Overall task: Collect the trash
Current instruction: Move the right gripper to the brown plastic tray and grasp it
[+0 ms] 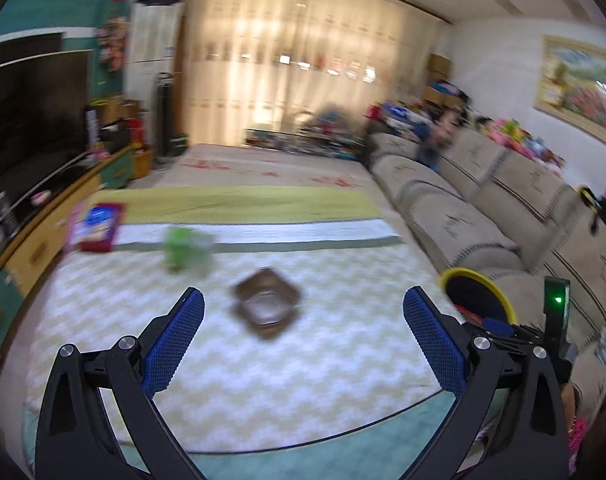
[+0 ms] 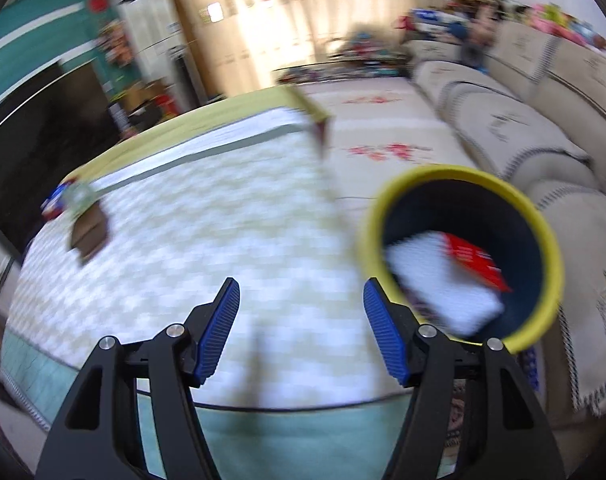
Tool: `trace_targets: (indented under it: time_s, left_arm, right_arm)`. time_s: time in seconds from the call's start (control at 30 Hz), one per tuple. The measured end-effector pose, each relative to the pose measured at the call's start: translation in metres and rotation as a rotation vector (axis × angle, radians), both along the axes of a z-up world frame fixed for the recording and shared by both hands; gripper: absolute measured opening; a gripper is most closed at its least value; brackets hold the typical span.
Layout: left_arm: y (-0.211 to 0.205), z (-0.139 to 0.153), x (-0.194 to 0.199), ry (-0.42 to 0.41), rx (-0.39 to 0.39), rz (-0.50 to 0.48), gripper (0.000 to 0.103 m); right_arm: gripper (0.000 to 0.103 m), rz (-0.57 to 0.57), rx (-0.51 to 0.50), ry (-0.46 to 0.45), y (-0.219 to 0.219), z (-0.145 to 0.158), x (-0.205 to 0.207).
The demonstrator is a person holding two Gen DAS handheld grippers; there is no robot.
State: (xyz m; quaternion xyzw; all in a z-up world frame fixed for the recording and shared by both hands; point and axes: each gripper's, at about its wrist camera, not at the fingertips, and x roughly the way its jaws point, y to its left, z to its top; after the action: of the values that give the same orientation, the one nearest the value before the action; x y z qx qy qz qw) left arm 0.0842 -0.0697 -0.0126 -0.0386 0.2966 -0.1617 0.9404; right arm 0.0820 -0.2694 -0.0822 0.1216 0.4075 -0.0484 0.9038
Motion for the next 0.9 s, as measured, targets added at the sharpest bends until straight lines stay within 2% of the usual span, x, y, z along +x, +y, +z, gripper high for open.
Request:
trace_targets:
  time_s: [0.13,0.2,0.33,0.47,0.77,0.9]
  left_arm:
    - [0.045,-0.01,-0.006,0.007,-0.019,0.081,0.098]
    - [0.066,-0.017,-0.007,0.019,-0.025,0.11,0.098]
    - [0.086,-0.03,-0.007,0.047,-0.045,0.134,0.098]
    - [0.097,-0.038,-0.006,0.058,-0.065,0.151,0.098]
    - [0.103,-0.053,0.002,0.091,-0.088,0.155,0.098]
    - [0.104,-0.058,0.005,0.101,-0.096,0.149,0.098]
  right_arm:
    - [0.062,0.144,-0.005,0.002,0.059,0.005,0.027]
    - [0.067,0.233,-0.003,-0.008,0.092,0.01,0.043]
    - [0.075,0.38,-0.005,-0.019,0.143,0.019,0.071]
    - [0.082,0.477,-0.063,-0.027,0.183,0.025,0.103]
    - [0.09,0.569,-0.127,0.029,0.204,0.015,0.151]
    - [0.09,0.593,-0.111,0.073,0.212,0.003,0.169]
